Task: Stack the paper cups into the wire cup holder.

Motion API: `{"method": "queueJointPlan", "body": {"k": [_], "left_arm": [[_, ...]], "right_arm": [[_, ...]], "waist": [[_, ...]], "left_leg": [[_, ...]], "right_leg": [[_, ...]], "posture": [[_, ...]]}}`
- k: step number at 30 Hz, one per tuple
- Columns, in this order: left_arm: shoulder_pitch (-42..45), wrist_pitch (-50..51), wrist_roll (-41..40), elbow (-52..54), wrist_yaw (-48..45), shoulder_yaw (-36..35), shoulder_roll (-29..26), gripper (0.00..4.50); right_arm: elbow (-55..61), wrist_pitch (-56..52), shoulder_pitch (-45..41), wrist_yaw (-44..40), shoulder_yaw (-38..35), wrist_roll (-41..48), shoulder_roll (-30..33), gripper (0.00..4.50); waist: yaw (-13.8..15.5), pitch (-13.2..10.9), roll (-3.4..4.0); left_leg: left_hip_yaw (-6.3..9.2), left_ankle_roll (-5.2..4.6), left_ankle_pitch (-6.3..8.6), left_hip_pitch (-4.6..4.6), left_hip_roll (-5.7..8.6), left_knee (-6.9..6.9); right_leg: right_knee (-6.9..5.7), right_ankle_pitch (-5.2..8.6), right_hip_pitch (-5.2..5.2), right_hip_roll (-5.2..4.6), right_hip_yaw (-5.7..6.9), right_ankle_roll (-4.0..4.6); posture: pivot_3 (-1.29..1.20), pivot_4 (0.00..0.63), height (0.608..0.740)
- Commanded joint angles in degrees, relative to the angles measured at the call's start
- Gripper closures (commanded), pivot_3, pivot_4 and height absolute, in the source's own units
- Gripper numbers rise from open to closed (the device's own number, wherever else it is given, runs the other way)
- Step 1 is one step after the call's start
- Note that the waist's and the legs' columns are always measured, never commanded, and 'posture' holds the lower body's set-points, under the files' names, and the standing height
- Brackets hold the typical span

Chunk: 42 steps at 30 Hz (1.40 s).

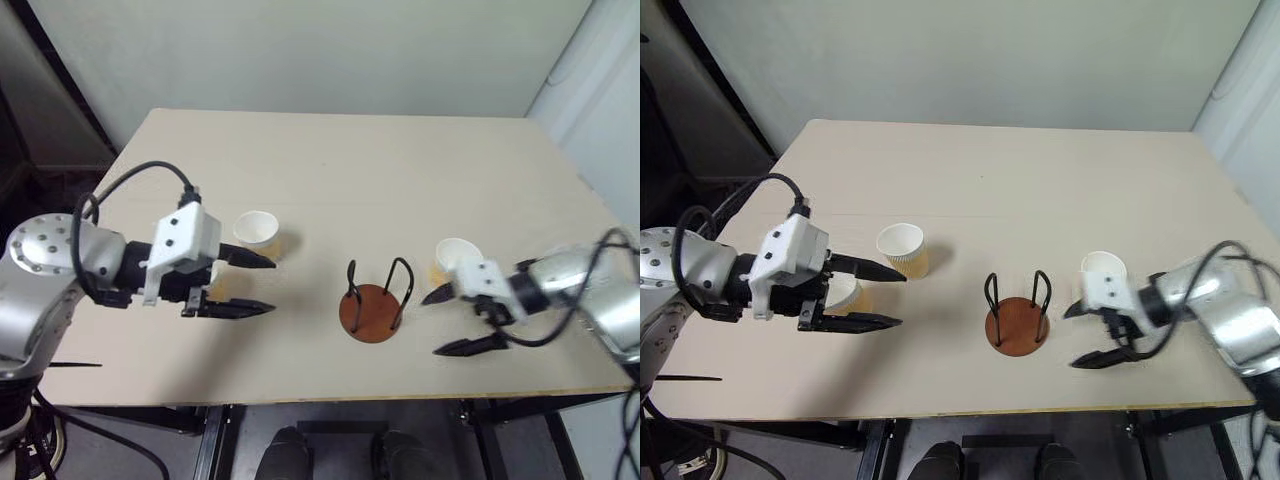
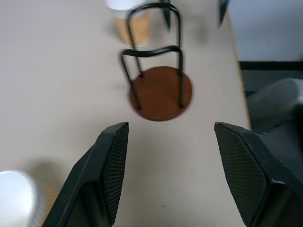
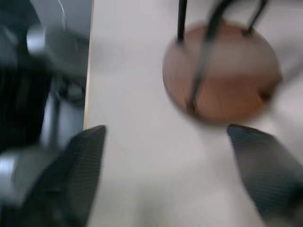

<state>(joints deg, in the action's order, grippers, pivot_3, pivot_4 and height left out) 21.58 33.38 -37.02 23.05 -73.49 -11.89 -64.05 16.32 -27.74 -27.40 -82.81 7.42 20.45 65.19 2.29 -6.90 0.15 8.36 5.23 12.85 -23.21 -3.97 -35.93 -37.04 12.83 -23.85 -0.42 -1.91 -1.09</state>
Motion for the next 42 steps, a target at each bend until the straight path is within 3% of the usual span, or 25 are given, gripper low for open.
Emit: {"method": "queueJointPlan", "body": {"k": [1,3,10,17,20,31,37,42], "left_arm": [[0.2,-0.6,-2.4,-0.1,0.2,-4.5,0.3,1.41],[0.5,-1.1,-1.9,-0.6,0.7,-3.7,0.7,1.41],[3.3,-2.0,1.6,0.1,4.1,2.7,3.3,1.41],[2.2,-0.1,0.4,2.7,6.4,1.6,3.0,1.41],[1.3,0.5,0.2,3.5,7.1,0.6,2.7,1.41],[1.3,0.7,-0.1,3.6,7.8,0.0,2.3,1.41],[0.8,-0.9,0.6,1.2,6.3,-1.6,0.9,1.41],[0.6,-2.1,1.7,-0.4,5.9,-1.9,0.5,1.41]], "right_arm": [[-0.5,0.7,-3.7,-3.0,-7.9,4.6,2.9,0.02],[-2.8,1.5,-6.2,-2.8,-7.2,3.3,2.7,0.02],[-14.7,9.7,-11.9,0.5,5.5,-12.0,-4.3,0.02],[-22.7,15.3,-14.5,0.7,11.3,-19.9,-9.7,0.02],[-23.9,15.9,-15.2,0.0,11.6,-20.3,-11.2,0.53],[-23.3,16.9,-16.0,-1.9,9.9,-20.4,-11.3,4.45],[-16.6,10.9,-20.7,-8.4,1.3,-8.4,-7.6,4.45],[-12.4,3.4,-30.2,-8.3,-2.9,1.2,-10.6,4.45]], "waist": [[-0.2,0.0,-0.03],[-0.3,0.0,-0.03],[-0.4,0.0,-0.11],[-0.6,0.0,-0.08],[-0.7,0.0,-0.07],[-0.7,0.0,-0.07],[-0.7,0.0,0.04],[-1.2,0.0,0.03]], "left_leg": [[-0.15,-0.04,0.05,0.04,0.00,-0.01],[-0.45,-0.17,0.12,0.11,0.00,-0.01],[-0.88,-0.61,0.24,0.81,0.03,-0.19],[-0.96,-1.06,0.50,0.69,0.01,-0.20],[-0.97,-1.24,0.66,0.68,-0.02,-0.20],[-0.99,-1.21,0.71,0.65,-0.04,-0.24],[-1.10,-1.19,0.70,0.62,-0.03,-0.23],[-1.26,-1.16,0.68,0.64,0.01,-0.22]], "right_leg": [[-0.01,0.01,0.03,0.02,-0.08,-0.01],[-0.03,0.13,0.29,0.05,-0.26,-0.17],[-0.07,0.15,0.37,0.08,-1.06,-0.32],[-0.09,-0.38,-0.02,0.01,-1.48,-1.06],[-0.07,-0.38,-0.08,0.00,-1.51,-1.06],[-0.08,-0.13,-0.12,-0.03,-1.54,-0.51],[-0.08,-0.12,-0.14,-0.01,-1.53,-0.47],[-0.04,-0.03,-0.18,0.13,-1.49,-0.35]], "posture": [[0.00,0.150,0.740],[0.00,0.150,0.740],[0.00,0.150,0.740],[0.00,0.150,0.740],[0.00,0.150,0.740],[0.00,0.150,0.740],[0.00,0.150,0.740],[0.00,0.150,0.740]]}}
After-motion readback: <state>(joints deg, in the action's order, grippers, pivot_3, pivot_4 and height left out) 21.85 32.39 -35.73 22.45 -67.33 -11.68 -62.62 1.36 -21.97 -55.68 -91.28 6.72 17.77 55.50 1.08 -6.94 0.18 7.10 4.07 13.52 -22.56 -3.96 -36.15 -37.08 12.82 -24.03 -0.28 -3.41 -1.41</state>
